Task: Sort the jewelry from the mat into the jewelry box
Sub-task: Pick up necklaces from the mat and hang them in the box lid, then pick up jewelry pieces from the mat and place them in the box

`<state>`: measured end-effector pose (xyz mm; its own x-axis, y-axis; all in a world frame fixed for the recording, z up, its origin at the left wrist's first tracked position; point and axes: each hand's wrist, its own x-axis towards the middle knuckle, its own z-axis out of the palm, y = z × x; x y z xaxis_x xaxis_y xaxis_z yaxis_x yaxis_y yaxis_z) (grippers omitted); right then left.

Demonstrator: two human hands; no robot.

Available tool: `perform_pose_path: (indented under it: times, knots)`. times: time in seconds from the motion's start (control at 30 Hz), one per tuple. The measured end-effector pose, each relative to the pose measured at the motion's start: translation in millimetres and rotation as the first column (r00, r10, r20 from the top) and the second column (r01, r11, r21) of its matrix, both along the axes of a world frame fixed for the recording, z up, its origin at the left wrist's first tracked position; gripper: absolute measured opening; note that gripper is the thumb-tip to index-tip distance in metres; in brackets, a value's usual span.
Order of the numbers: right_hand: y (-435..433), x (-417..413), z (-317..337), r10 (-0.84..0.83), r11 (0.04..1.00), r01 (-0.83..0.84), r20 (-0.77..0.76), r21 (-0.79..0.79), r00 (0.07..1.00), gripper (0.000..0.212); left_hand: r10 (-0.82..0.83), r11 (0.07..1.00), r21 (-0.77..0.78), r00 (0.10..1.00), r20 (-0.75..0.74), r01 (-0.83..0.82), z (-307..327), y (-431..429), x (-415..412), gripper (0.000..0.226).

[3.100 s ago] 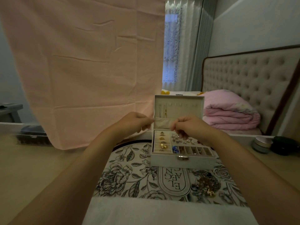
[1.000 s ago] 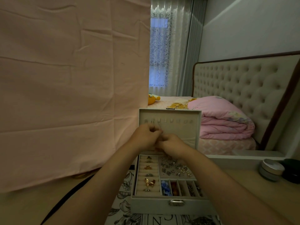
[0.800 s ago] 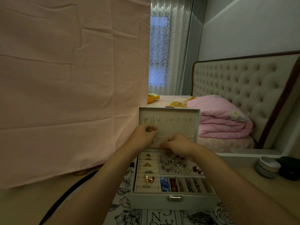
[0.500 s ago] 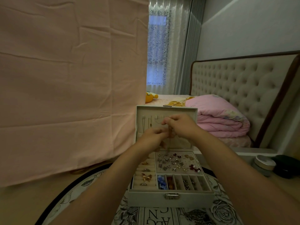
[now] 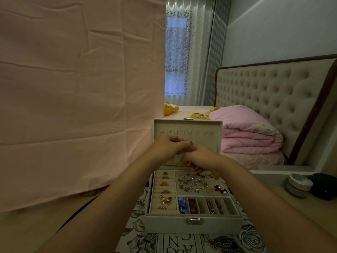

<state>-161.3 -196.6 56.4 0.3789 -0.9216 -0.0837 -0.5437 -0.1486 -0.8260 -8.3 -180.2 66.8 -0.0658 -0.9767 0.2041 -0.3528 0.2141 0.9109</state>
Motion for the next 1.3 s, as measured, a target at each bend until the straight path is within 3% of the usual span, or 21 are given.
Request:
perform_pose_path:
  times: [0.07,0.13,0.2,0.3,0.43,0.5,0.83,1.07,1.17,1.3]
  knots:
    - [-1.6,5.4,-3.0,-0.027,0.999,0.029,0.065,-0.027,0.998,0.005,0.003,1.0,-0.017,1.0,0.009,-0.003,-1.0,-1.2,0.7,0.011]
    - [-5.6,5.9,-2.5,-0.088,0.995,0.091,0.067,-0.031,0.994,0.011,0.023,0.999,-0.048,0.998,0.051,-0.02,-3.4,-4.5,4.2,0.009]
    - [-11.0,4.7,1.0,-0.15,0.985,0.15,0.004,-0.082,0.989,0.017,0.109,0.989,-0.122,0.97,0.216,-0.084,-9.6,-10.6,11.1,0.014]
    - [-22.3,4.3,7.5,-0.221,0.967,0.218,-0.008,-0.13,0.975,0.015,0.243,0.953,-0.291,0.8,0.549,-0.089,-27.6,-15.1,21.9,0.029]
    - [-33.6,5.7,18.6,-0.284,0.939,0.28,0.011,-0.2,0.959,0.015,0.314,0.9,-0.43,0.578,0.754,0.072,-48.8,-8.9,26.2,0.039]
    - [-36.5,7.2,23.1,-0.274,0.934,0.277,0.045,-0.227,0.961,0.015,0.345,0.884,-0.456,0.516,0.784,0.101,-54.7,-7.8,26.5,0.041]
    - [-46.6,26.0,14.0,-0.217,0.898,0.205,0.013,-0.391,0.976,0.013,0.36,0.886,-0.453,0.475,0.803,0.096,-56.4,-13.4,29.4,0.035]
    - [-41.5,26.0,-10.1,-0.237,0.85,0.053,-0.291,-0.524,0.927,0.014,0.33,0.897,-0.431,0.496,0.803,0.102,-56.2,-14.0,34.0,0.033]
    - [-34.0,23.4,-10.8,-0.282,0.812,0.036,-0.337,-0.582,0.898,0.016,0.323,0.9,-0.423,0.491,0.809,0.106,-51.9,-14.2,34.2,0.037]
    - [-21.5,22.1,-16.2,-0.184,0.868,-0.095,-0.495,-0.487,0.849,0.032,0.308,0.917,-0.391,0.476,0.824,0.084,-45.4,-13.3,30.0,0.048]
